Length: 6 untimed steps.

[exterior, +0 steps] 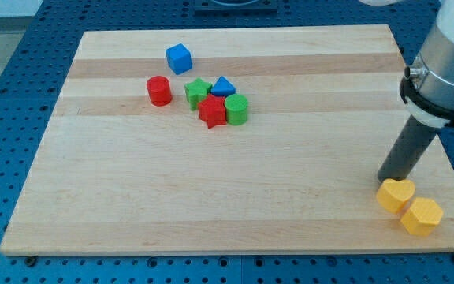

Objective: Place arm in between green circle and yellow heart

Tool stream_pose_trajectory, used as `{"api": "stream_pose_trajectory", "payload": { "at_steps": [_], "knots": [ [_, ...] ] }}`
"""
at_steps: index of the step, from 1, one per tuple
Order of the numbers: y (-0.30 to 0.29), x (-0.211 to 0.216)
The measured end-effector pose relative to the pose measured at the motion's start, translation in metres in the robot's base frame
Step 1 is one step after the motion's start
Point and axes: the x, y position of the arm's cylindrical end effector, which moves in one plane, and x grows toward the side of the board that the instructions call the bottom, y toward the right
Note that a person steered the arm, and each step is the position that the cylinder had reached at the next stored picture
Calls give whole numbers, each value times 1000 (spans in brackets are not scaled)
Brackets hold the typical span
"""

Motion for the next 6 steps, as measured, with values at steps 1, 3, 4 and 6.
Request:
{"api": "stream_pose_trajectory", "payload": {
  "at_steps": [1, 3, 4, 6],
  "knots": [
    [0, 7],
    [0, 15],
    [0, -6],
    [-39, -34]
  ]
}}
